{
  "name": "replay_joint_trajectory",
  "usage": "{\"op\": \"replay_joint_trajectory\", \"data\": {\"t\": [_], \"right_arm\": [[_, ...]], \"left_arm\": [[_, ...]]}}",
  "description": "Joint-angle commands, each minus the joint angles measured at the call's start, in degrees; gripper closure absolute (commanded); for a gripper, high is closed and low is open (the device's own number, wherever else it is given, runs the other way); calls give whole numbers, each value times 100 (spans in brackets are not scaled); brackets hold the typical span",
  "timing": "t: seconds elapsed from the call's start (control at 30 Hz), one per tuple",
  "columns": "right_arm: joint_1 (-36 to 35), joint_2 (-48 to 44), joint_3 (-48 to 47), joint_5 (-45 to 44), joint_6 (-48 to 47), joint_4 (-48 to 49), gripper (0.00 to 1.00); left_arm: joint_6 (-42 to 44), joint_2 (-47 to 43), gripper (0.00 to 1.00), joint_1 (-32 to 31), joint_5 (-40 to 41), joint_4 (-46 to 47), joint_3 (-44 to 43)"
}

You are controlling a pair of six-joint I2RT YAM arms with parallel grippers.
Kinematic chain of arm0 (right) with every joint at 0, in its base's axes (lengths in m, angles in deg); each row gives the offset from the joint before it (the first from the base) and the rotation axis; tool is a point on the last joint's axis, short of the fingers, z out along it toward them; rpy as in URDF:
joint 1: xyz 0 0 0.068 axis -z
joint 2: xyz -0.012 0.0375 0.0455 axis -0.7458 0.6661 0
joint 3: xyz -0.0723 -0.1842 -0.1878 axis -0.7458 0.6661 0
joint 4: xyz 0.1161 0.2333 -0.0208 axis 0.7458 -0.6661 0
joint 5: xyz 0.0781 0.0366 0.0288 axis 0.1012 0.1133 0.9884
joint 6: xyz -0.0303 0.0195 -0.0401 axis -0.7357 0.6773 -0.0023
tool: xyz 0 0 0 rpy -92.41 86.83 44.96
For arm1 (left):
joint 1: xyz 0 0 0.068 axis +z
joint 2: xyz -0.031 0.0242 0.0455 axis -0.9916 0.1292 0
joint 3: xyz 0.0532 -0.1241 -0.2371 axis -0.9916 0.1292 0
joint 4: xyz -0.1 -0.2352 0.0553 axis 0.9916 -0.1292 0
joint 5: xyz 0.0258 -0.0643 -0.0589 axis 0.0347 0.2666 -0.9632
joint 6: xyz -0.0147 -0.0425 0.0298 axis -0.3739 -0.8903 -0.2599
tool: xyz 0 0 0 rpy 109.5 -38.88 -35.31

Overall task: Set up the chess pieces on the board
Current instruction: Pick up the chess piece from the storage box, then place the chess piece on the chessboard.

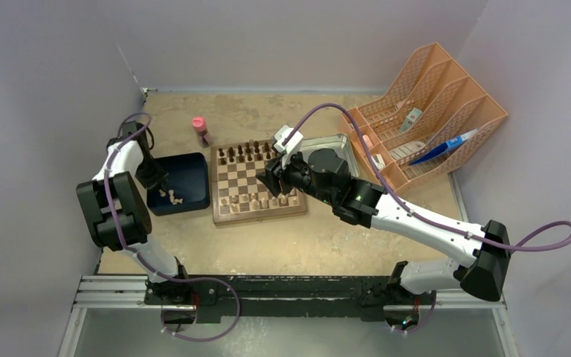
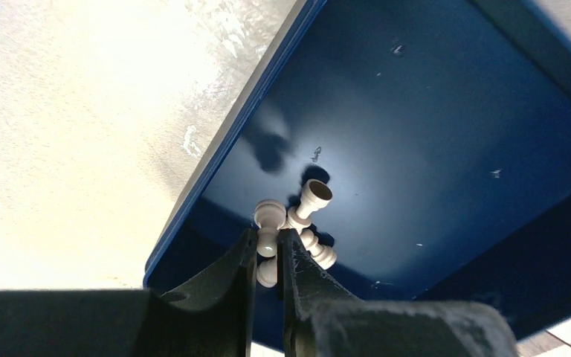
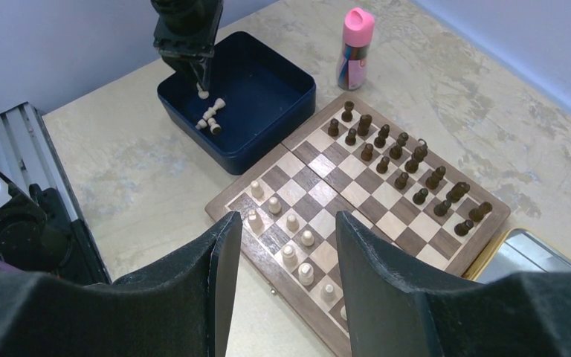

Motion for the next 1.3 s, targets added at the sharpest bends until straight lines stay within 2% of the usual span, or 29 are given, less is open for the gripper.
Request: {"op": "replay_joint_trajectory", "data": {"t": [0.0, 0.13, 0.4, 0.6, 0.8, 1.03, 1.27], "right_arm": [[-28, -92, -119, 34, 20, 92, 48], [-23, -85, -101, 49, 99, 120, 48], [-28, -112, -127, 19, 224, 33, 47], [-28, -251, -61, -155, 453, -22, 47], [-28, -312, -25, -299, 640, -153, 47], [-28, -515, -4, -722, 727, -208, 47], [-28, -815, -44, -1249, 627, -208, 47]], "left_arm": [[211, -309, 99, 37, 50, -474, -530], [319, -459, 99, 12, -187, -756, -803], [484, -340, 100, -451, -314, -1082, -1297], [648, -368, 100, -1181, -614, -1120, -1835], [674, -316, 100, -1771, -1266, -1153, -2250], [586, 114, 100, -2928, -1013, -1382, -2654], [194, 922, 100, -4270, -694, -1679, -3324]]}}
